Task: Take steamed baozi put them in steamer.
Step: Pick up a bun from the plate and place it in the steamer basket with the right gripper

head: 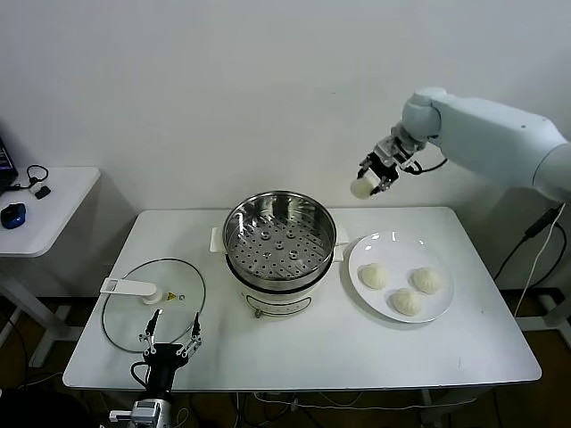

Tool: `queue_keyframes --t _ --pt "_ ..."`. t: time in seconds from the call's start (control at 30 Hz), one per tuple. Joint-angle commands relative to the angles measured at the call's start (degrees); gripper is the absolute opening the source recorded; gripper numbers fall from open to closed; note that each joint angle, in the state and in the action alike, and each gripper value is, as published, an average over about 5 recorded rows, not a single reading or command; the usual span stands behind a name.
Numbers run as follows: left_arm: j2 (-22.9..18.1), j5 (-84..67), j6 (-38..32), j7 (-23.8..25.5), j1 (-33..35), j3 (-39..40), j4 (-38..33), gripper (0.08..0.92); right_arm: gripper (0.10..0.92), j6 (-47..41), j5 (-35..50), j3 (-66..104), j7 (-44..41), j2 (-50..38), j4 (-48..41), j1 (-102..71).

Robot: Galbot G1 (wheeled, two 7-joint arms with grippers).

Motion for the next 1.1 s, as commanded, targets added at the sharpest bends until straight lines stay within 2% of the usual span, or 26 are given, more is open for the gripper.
queue_keyframes --t 0.03,0.27,0.47,0.63,1.1 --pt "-0.2 0.2 0.1 -0.1 0.0 0.4 -0.2 0.823 0.543 12.2 -1.1 -5.8 4.5 5.9 9.0 10.4" --pt "-0.5 0.2 0.2 -0.3 -0.1 0.6 -0.1 0.823 0.543 19.9 -2.8 -7.6 6.6 13.5 5.6 8.8" --pt "-0.9 0.2 0.2 -0.3 -0.4 0.7 0.3 0.823 0.545 24.8 -7.2 -5.7 7.8 20.2 -4.5 2.9" --pt "-1.1 0.2 0.2 -0.3 -0.6 0.7 0.5 0.823 0.549 25.3 -10.0 -4.2 8.0 24.4 -12.0 -2.1" --pt "-1.7 0.6 -0.2 -0.4 -0.8 0.5 1.2 0.823 0.543 25.3 -17.4 -0.8 9.1 25.1 -16.6 -12.2"
